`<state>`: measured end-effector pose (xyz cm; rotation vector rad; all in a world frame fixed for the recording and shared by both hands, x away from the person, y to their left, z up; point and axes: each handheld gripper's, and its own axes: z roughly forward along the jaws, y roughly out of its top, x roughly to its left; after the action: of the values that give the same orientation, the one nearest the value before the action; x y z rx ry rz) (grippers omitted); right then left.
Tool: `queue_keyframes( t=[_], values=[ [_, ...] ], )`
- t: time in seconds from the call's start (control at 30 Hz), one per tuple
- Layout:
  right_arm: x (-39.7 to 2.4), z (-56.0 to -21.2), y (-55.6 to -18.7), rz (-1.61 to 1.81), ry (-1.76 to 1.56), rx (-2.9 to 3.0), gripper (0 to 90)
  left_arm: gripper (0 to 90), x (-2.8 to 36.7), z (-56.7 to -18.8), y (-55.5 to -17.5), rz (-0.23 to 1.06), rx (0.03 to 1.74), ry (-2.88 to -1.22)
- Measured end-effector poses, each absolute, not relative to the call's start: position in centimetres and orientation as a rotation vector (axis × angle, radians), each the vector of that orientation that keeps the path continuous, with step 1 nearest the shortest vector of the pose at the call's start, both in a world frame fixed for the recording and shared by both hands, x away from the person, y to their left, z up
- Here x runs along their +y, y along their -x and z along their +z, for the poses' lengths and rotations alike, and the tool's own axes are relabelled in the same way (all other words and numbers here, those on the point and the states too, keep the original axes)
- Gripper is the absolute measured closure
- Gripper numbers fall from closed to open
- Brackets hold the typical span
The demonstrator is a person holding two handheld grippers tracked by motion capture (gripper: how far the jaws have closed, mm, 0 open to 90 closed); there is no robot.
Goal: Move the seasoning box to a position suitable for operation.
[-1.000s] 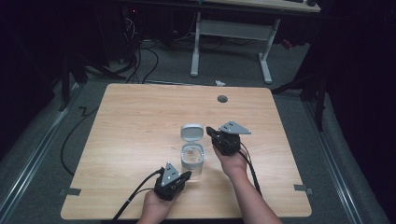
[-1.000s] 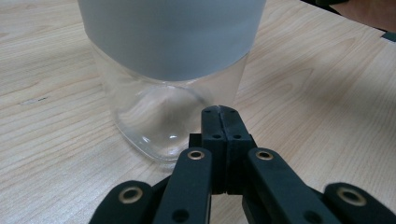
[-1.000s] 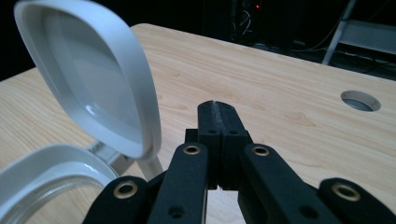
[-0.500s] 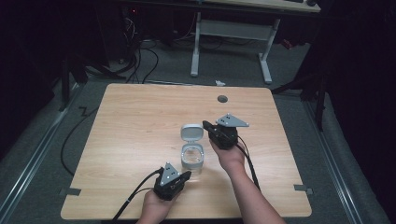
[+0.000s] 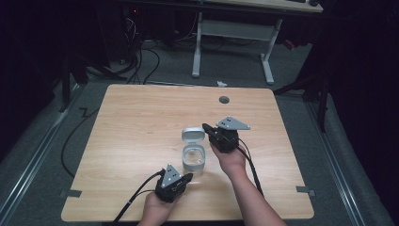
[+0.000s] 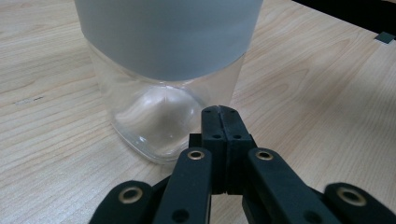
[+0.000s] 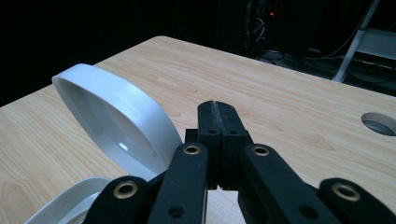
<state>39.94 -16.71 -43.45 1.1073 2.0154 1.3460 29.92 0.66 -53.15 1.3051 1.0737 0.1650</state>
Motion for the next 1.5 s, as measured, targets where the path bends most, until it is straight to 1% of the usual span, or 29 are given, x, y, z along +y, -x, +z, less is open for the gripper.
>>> queue_keyframes(
  t=[0.33, 0.73, 1.17, 1.5],
  values=[
    [-17.1, -44.0, -38.9, 1.365, -1.106, 2.024, 90.0, 90.0, 0.6, -53.1, -29.9, 0.166, 1.074, -1.307],
    [-17.6, -45.2, -36.5, 1.361, -1.088, 2.037, 90.0, 90.0, 0.6, -53.1, -29.9, 0.165, 1.073, -1.307],
    [-20.1, -46.9, -35.7, 1.315, -1.158, 2.024, 89.9, 90.0, 0.9, -52.7, -29.3, 0.112, 1.045, -1.305],
    [-22.3, -48.6, -34.8, 1.288, -1.22, 2.008, 88.6, 89.4, 2.7, -52.1, -28.9, 0.09, 1.015, -1.372]
  ],
)
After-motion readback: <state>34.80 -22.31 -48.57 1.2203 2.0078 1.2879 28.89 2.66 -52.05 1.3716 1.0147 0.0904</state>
